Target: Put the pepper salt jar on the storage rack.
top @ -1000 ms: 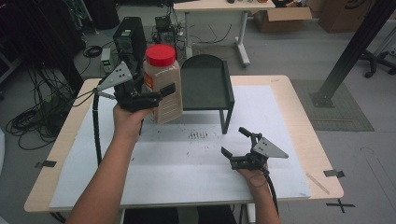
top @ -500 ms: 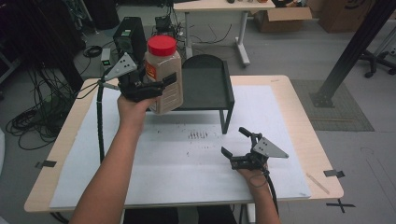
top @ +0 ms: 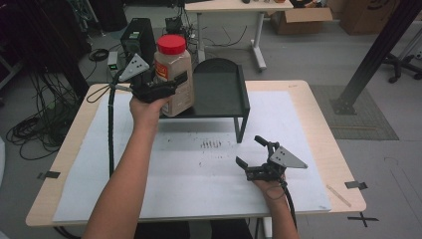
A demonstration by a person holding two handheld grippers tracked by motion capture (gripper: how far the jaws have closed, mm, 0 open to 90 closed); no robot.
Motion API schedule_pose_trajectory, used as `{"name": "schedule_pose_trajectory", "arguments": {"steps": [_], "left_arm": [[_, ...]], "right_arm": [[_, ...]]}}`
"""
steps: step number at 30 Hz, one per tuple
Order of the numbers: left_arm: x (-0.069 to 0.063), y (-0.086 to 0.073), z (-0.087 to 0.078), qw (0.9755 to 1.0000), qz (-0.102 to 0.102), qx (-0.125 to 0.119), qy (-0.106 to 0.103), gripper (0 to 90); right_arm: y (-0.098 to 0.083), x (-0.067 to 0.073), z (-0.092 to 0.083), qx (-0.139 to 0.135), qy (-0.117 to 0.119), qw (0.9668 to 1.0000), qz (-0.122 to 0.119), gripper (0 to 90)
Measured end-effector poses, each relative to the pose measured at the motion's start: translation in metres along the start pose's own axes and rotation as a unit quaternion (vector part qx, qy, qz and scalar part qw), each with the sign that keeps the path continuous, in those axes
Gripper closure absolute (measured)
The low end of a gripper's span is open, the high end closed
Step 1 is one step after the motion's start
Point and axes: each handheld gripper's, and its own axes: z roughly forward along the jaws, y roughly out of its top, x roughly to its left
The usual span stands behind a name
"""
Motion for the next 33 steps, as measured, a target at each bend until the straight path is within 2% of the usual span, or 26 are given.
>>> {"name": "schedule_pose_trajectory", "arguments": {"steps": [10, 14, 18, 22, 33], "left_arm": [[0.003, -0.009, 0.011, 0.9995, 0.014, 0.009, 0.027, 25.0], [0.002, -0.010, 0.012, 0.9995, 0.018, 0.005, 0.025, 25.0], [0.005, -0.011, 0.009, 0.9996, 0.011, 0.007, 0.023, 25.0], [0.008, -0.011, 0.004, 0.9996, 0.009, 0.019, 0.018, 25.0], [0.007, -0.010, 0.004, 0.9995, 0.008, 0.024, 0.020, 24.9]], "right_arm": [[0.000, 0.000, 0.000, 0.001, 0.000, 1.0000, 0.002, 0.0], [0.000, -0.001, 0.000, 0.002, 0.000, 1.0000, 0.003, 0.0], [0.000, 0.000, 0.000, 0.002, 0.000, 1.0000, 0.002, 0.0], [0.000, 0.000, 0.000, 0.002, 0.001, 1.0000, 0.001, 0.0], [0.000, 0.000, 0.000, 0.001, 0.000, 1.0000, -0.001, 0.0]]}}
